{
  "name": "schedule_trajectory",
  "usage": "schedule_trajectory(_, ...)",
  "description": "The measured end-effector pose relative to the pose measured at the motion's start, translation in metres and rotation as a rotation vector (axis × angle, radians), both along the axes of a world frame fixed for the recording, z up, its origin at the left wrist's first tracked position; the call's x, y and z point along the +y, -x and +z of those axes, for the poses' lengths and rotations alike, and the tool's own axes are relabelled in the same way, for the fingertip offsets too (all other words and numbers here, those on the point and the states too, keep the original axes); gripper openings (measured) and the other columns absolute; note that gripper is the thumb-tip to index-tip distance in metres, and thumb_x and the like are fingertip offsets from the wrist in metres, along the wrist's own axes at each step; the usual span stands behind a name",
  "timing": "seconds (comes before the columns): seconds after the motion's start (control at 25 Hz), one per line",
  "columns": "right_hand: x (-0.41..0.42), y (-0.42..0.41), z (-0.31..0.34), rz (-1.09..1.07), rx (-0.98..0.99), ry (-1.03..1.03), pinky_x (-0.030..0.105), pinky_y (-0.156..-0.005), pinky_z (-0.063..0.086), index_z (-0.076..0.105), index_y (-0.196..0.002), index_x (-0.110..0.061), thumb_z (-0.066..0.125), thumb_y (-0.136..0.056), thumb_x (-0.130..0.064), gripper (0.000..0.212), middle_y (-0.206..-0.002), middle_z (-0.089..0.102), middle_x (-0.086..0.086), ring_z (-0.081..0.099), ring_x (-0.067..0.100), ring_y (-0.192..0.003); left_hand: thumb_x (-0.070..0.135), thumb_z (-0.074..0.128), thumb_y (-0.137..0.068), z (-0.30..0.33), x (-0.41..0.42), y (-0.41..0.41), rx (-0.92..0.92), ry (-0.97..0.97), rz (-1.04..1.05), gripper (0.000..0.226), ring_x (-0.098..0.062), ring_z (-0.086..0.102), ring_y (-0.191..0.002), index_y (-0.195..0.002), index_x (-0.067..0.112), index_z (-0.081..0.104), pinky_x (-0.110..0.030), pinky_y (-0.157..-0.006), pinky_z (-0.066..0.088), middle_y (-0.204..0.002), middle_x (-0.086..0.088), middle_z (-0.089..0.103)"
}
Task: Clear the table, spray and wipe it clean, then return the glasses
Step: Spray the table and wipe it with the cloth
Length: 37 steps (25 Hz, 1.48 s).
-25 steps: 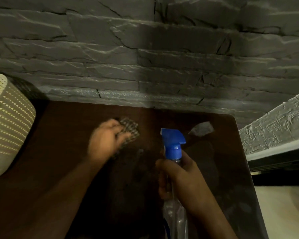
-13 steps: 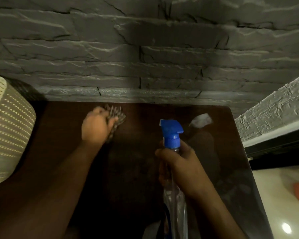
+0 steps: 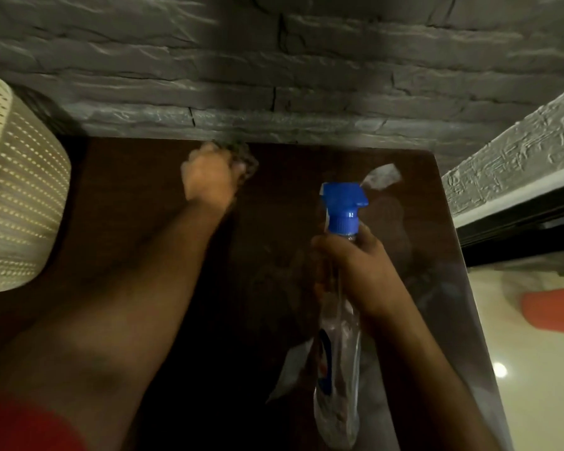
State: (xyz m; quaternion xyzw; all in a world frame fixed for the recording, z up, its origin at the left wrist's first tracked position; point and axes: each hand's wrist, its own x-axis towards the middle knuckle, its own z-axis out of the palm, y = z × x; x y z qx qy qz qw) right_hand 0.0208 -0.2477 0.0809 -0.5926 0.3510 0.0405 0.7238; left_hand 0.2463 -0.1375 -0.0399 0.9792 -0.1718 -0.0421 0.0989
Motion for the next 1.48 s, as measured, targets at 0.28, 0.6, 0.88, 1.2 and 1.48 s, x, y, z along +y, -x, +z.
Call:
schedule_trajectory(0.28,0.006,0.012,-0.005,0.030,-0.001,0.027,0.035,-0.058,0.051,0.054,-0.106,-0.007,0.063,-0.086,-0.015,0.024,-0.077,0.058,0.011,0.054,0.027,-0.064,0.043,0.055,-0.089,-0.014,0.062,0.050,-0.055,0.084,-0.234,0.031,-0.030,0.058,-0.096,-0.096,0.017,0.069,-0.042,-0.081,0.041,-0.108,-0.007,0.062)
schedule_trajectory(0.6,0.018,0.013,-0.011,0.042,-0.016,0.021,0.031,-0.054,0.051,0.056,-0.099,-0.011,0.062,-0.085,-0.013,0.015,-0.068,0.058,0.005,0.055,0.022,-0.057,0.048,0.050,-0.089,-0.019,0.041,0.130,0.127,0.123,-0.563,0.029,-0.019,0.053,-0.101,-0.105,0.028,0.063,-0.039,-0.086,0.036,-0.114,0.005,0.053)
schedule_trajectory(0.88,0.022,0.019,-0.012,-0.001,0.015,0.046,0.036,-0.058,0.051,0.056,-0.104,-0.009,0.064,-0.083,-0.014,0.023,-0.076,0.058,0.010,0.055,0.027,-0.063,0.044,0.054,-0.092,-0.014,0.011,-0.015,-0.028,0.107,-0.005,0.036,-0.026,0.051,-0.110,-0.114,0.017,0.064,-0.042,-0.089,0.035,-0.123,-0.006,0.055)
schedule_trajectory(1.2,0.018,0.036,-0.015,0.004,0.021,-0.034,0.028,-0.053,0.051,0.057,-0.097,-0.010,0.063,-0.083,-0.008,0.016,-0.064,0.057,0.005,0.054,0.018,-0.053,0.050,0.050,-0.083,-0.029,0.070,0.093,-0.097,0.192,-0.533,0.037,-0.028,0.061,-0.086,-0.089,0.020,0.070,-0.038,-0.078,0.032,-0.101,-0.001,0.065)
schedule_trajectory(1.48,0.021,0.064,-0.016,-0.010,0.013,-0.029,0.032,-0.053,0.050,0.057,-0.099,-0.006,0.064,-0.082,-0.011,0.019,-0.064,0.056,0.008,0.053,0.022,-0.054,0.047,0.055,-0.091,-0.009,-0.016,0.074,0.020,0.117,-0.252,0.029,-0.023,0.053,-0.099,-0.102,0.021,0.064,-0.042,-0.085,0.035,-0.113,-0.003,0.057)
